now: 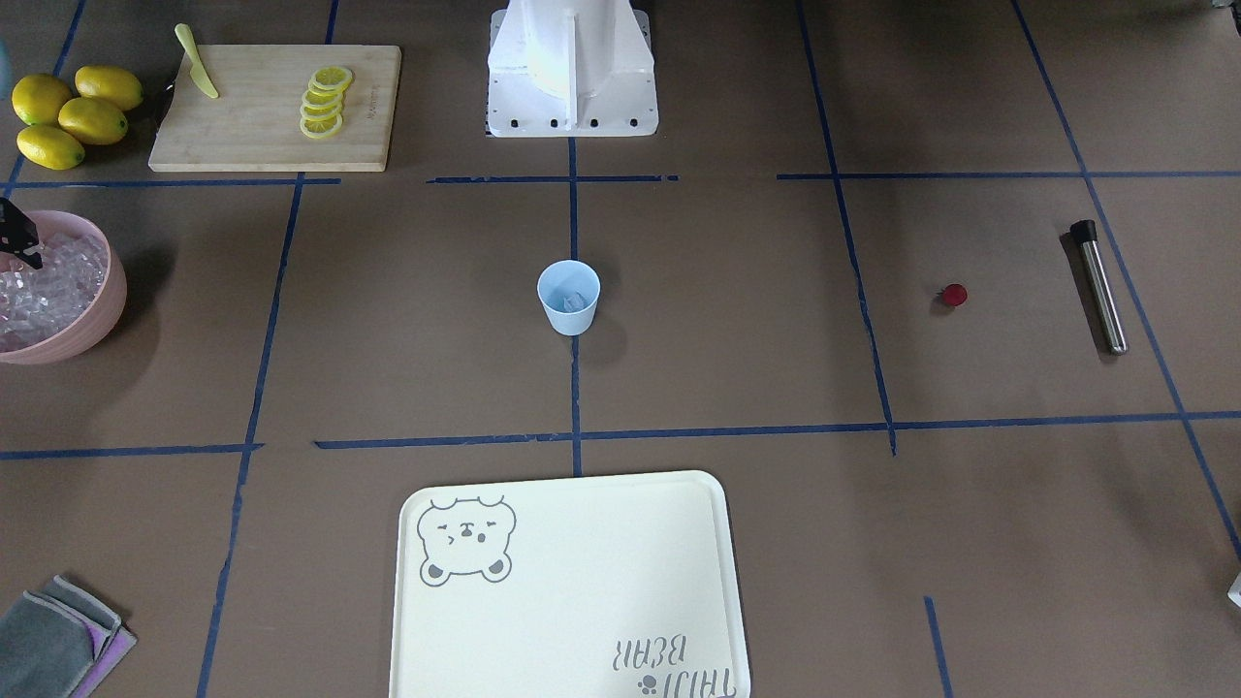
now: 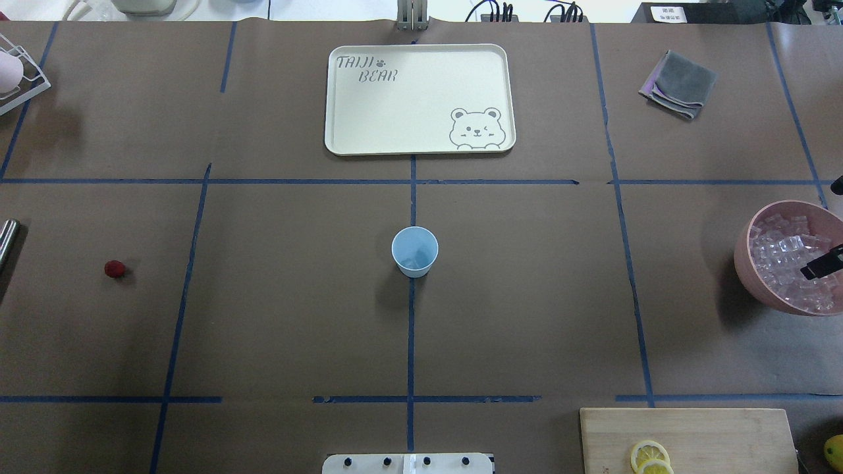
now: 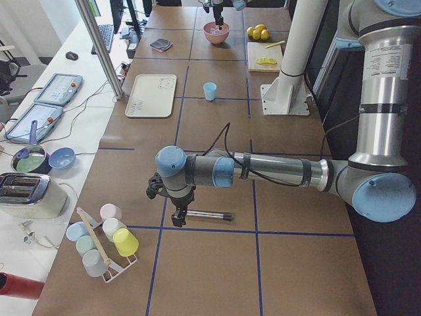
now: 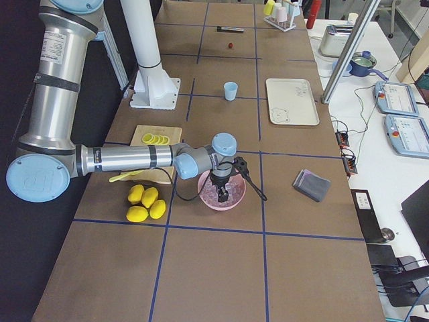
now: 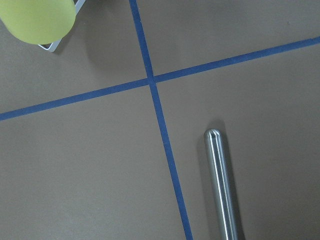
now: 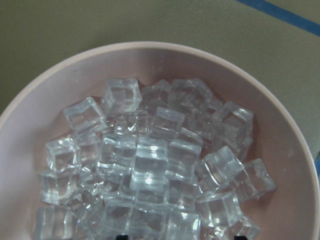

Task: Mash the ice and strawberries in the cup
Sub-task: 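Return the right gripper to the pink bowl and grasp another ice cube, then move the ice cube over the light-blue cup and drop it in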

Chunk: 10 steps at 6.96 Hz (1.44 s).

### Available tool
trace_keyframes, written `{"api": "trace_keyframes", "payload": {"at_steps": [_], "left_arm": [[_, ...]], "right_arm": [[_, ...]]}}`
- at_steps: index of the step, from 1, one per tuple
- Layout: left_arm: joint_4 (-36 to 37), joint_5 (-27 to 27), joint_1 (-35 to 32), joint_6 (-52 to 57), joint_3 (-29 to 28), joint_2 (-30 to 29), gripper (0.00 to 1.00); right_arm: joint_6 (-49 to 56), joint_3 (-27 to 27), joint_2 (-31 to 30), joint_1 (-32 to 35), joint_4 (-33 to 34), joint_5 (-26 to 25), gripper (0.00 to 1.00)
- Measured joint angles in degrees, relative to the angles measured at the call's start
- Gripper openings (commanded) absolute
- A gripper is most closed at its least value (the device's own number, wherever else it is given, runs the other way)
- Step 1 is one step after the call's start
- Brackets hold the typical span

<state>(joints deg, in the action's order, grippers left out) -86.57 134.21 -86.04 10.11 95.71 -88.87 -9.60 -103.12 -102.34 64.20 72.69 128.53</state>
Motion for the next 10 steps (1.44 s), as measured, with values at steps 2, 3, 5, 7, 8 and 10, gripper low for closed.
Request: {"api": "trace_keyframes", "payload": {"at_steps": [2, 3, 5, 7, 8, 10], "left_arm": [[0.00, 0.00, 0.00, 0.00, 0.00, -0.01, 1.00], [0.00, 0.00, 0.00, 0.00, 0.00, 0.00, 1.00], [0.00, 0.00, 0.00, 0.00, 0.00, 0.01, 1.00], [0.04, 0.00, 0.00, 0.00, 0.03, 0.01, 1.00], [0.02, 0.00, 0.00, -0.02, 0.06, 0.01, 1.00], [0.02, 0.36, 0.00, -0.04, 0.07, 0.02, 1.00]], "right_arm": [[0.10, 0.01, 0.09, -0.04, -0.05, -0.31, 0.00], [0.20, -0.10, 0.14, -0.04, -0.16, -0.34, 0.00], [0.27, -1.00, -0.18, 0.66, -2.27, 0.60, 0.00], [-1.68, -5.22, -0.80, 2.20, -3.08, 4.05, 0.00], [-6.36, -7.74, -0.61, 2.36, -3.23, 5.90, 0.00], [-22.34, -11.36, 4.25, 0.56, -3.51, 9.19, 0.00]]}}
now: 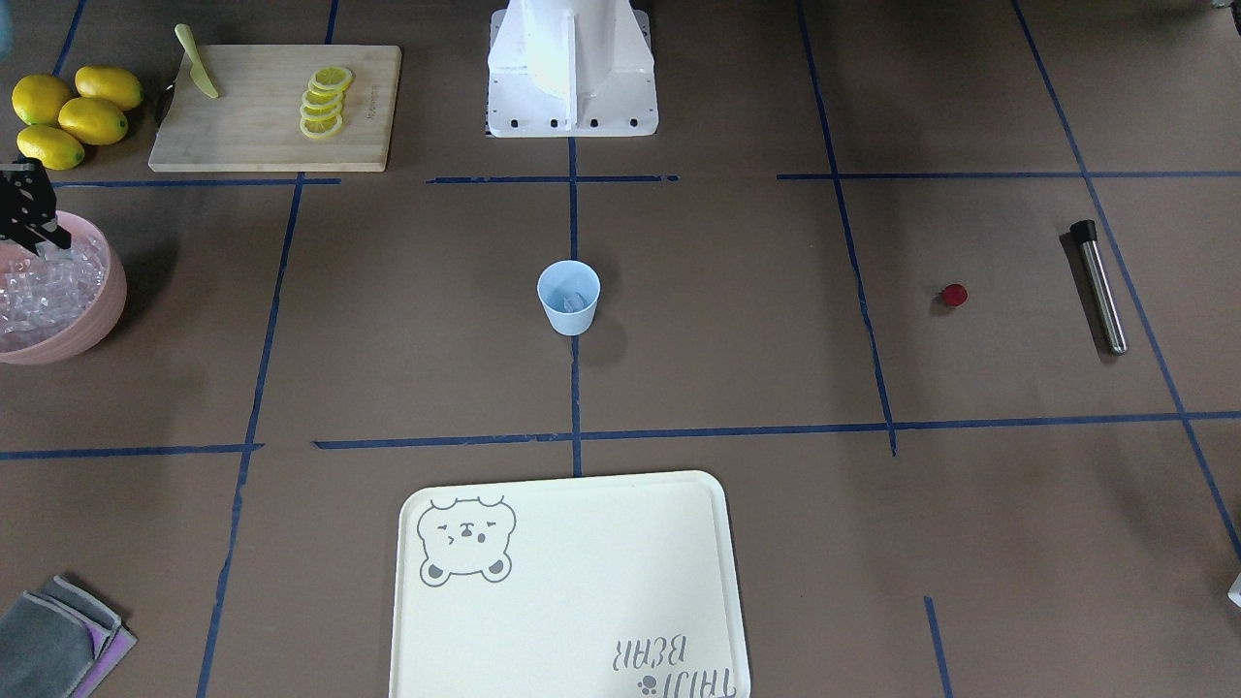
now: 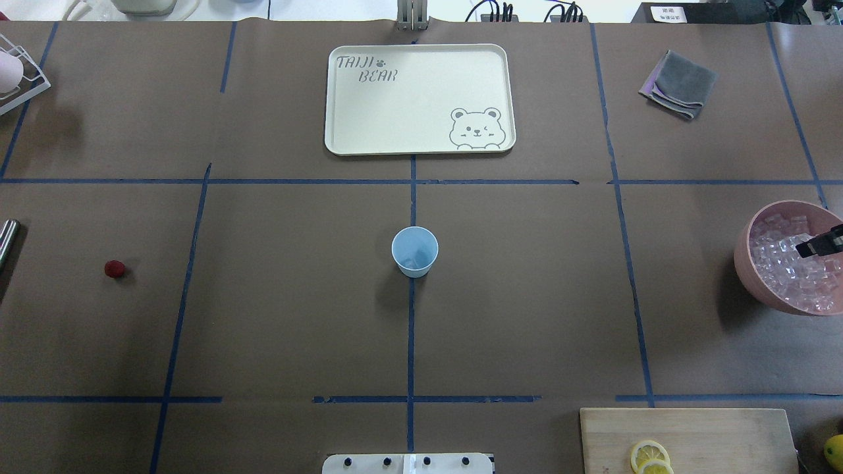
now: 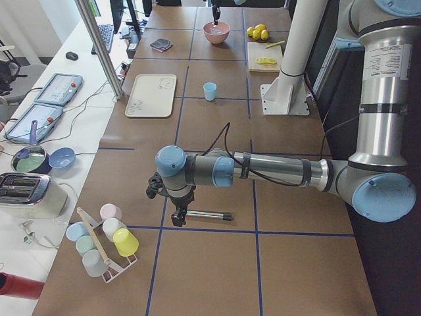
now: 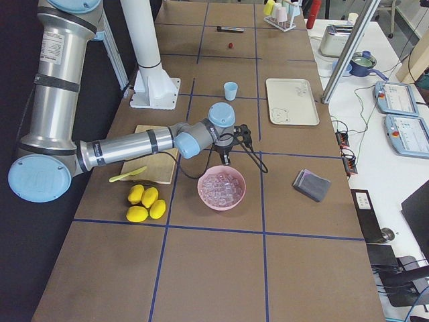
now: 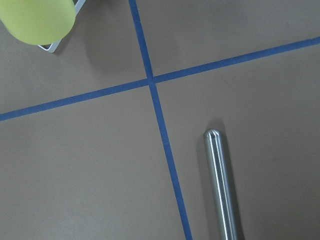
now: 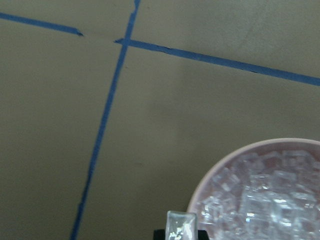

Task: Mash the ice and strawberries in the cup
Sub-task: 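Move the ice cube over the light-blue cup and drop it in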

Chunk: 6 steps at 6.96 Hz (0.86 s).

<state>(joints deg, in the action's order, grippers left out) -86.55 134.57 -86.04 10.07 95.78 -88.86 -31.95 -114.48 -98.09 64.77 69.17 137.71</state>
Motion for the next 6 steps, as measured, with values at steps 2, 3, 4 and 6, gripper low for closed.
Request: {"api": "trace_keyframes", "payload": {"at_steps": [2, 3, 4, 6], "left_arm": [[0.05, 0.75, 0.00, -0.04, -0.05, 0.00, 1.00], [0.04, 0.83, 0.00, -0.05, -0.04, 0.00, 1.00], [0.03, 0.86, 0.00, -0.05, -0.01, 0.00, 1.00], [0.02, 0.87, 0.00, -0.05, 0.21, 0.00, 1.00]], "right_arm": [[-19.79, -0.78, 10.89, -5.63, 0.00, 0.92, 0.00], [-29.30, -0.65, 16.77, -10.28, 0.05, -1.46, 0.00], [-37.51, 0.05, 22.17, -16.22, 0.20, -6.60, 0.01], [-51.07, 6.37, 34.51, -28.27, 0.31, -20.12, 0.02]]}}
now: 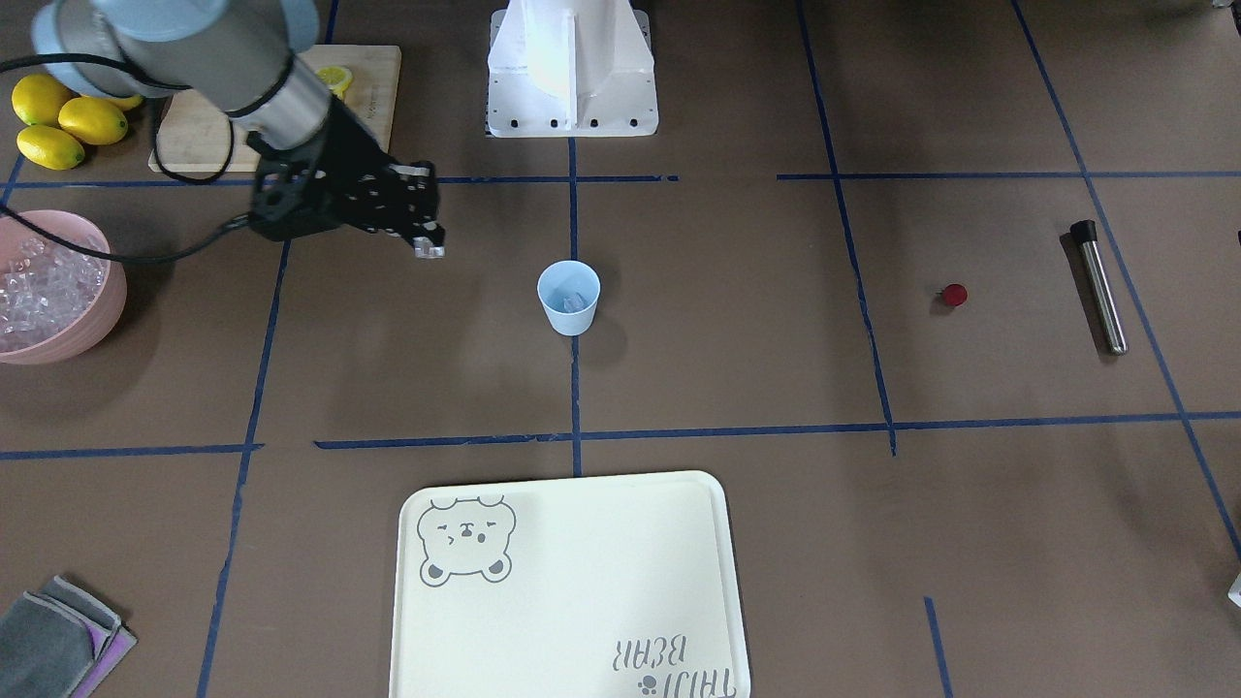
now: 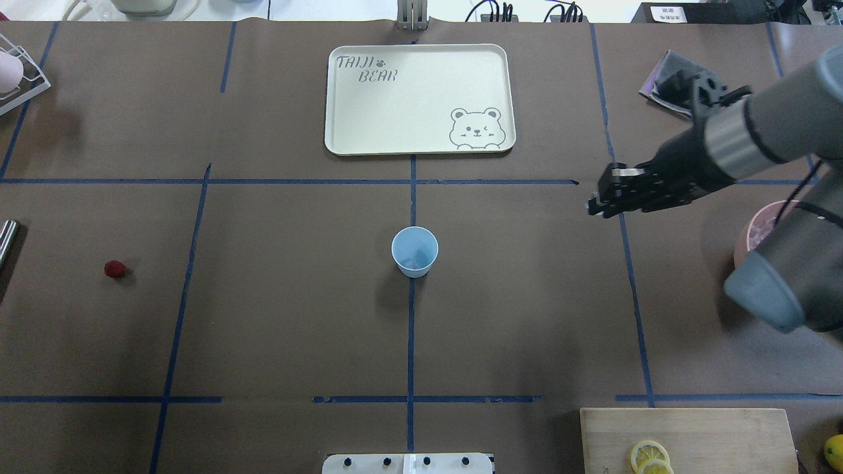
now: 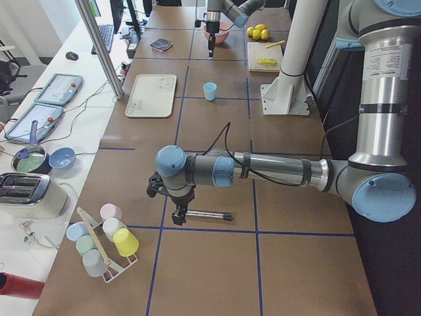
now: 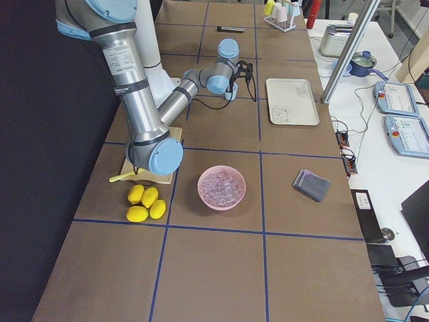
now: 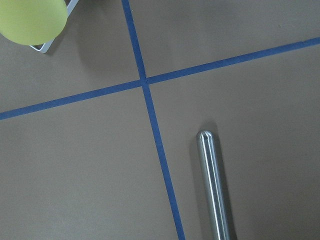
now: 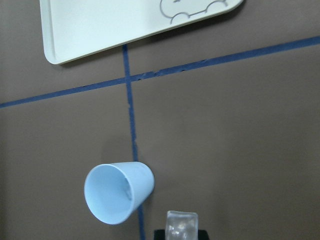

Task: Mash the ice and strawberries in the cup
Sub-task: 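Move the ice cube over the light-blue cup and drop it in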

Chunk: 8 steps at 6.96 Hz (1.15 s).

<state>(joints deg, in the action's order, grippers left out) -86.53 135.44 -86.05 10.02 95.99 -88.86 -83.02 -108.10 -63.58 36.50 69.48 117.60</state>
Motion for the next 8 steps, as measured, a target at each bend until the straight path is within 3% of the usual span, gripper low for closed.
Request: {"api": "trace_keyframes", "payload": {"at_steps": [2, 4, 5, 6, 7, 8], "left_arm": [[0.04, 0.00, 0.00, 0.06, 0.04, 0.04, 1.00], [0.04, 0.00, 0.00, 0.09, -0.06, 0.06, 1.00], [0.03, 0.00, 0.00, 0.09, -0.09, 0.06, 1.00], [0.01, 0.00, 0.00, 0.09, -0.09, 0.03, 1.00], [0.02, 0.00, 0.00, 0.07, -0.10, 0.01, 1.00], [0.04, 0.00, 0.00, 0.03, -0.09, 0.01, 1.00]], "right_arm": [[-5.30, 6.14, 7.11, -6.76, -0.24, -9.23, 0.03], [-6.01, 9.50, 9.61, -8.54, -0.32, -12.32, 0.10], [-5.98, 10.74, 10.24, -8.88, -0.34, -12.75, 0.33], [-5.98, 11.26, 10.34, -9.02, -0.33, -12.87, 0.92], [-6.20, 11.44, 10.39, -9.08, -0.30, -12.93, 0.99], [-6.43, 11.48, 10.45, -9.18, -0.28, -12.97, 1.00]]}}
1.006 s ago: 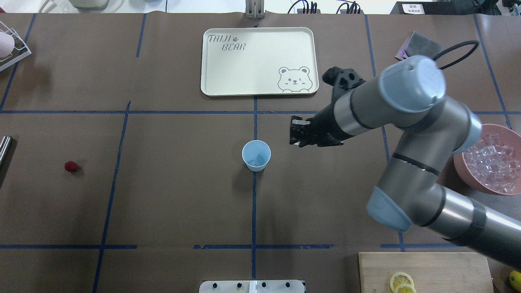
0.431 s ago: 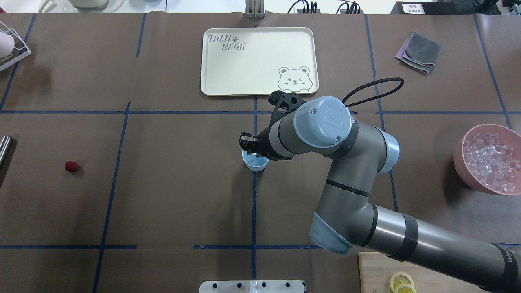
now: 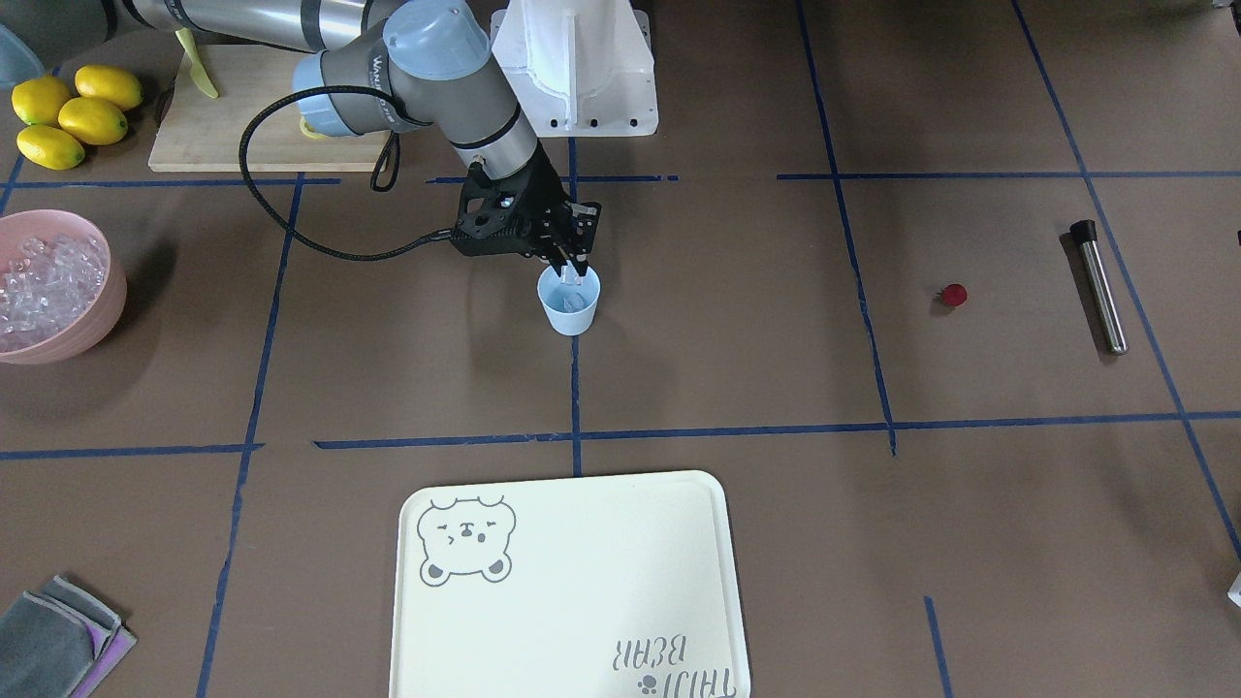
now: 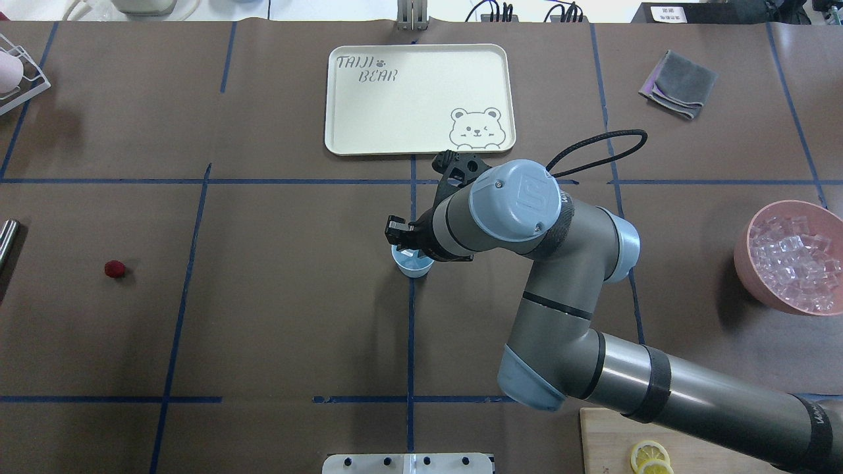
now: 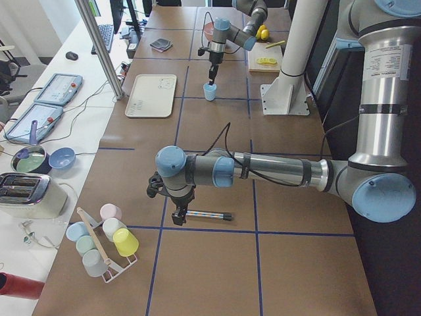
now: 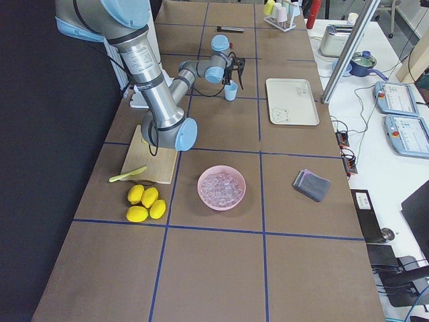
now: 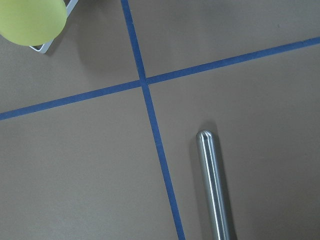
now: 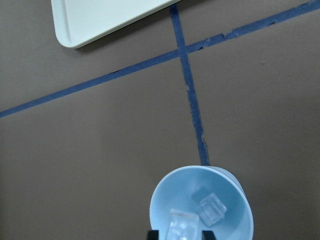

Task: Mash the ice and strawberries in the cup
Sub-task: 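Move the ice cube over the light-blue cup and drop it in, then reach the right gripper into the pink bowl and grasp a third ice cube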

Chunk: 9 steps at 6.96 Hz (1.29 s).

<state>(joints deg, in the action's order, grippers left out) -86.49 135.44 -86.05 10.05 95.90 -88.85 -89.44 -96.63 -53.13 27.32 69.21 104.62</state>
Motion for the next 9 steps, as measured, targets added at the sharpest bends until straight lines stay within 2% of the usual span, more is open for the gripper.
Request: {"api": "trace_keyframes", "payload": {"at_steps": [2, 4, 6, 9], "left_arm": [[-0.05, 0.00, 0.00, -0.03, 0.09, -0.01, 1.00], [-0.07, 0.06, 0.00, 0.03, 0.27, 0.01, 1.00], [-0.23, 0.08, -0.02, 0.04, 0.39, 0.13, 1.00], [-1.05, 1.43, -0.08, -0.21, 2.42, 2.75, 1.00]], "right_arm": [[-0.09, -0.13, -0.02, -0.05, -0.09, 0.10, 1.00], [1.31, -3.80, -3.66, 2.38, 0.08, 2.96, 1.00], [11.16, -9.21, -13.79, 9.48, 0.03, 10.89, 1.00], [39.15, -15.96, -34.64, 24.72, -0.13, 23.30, 1.00]]}}
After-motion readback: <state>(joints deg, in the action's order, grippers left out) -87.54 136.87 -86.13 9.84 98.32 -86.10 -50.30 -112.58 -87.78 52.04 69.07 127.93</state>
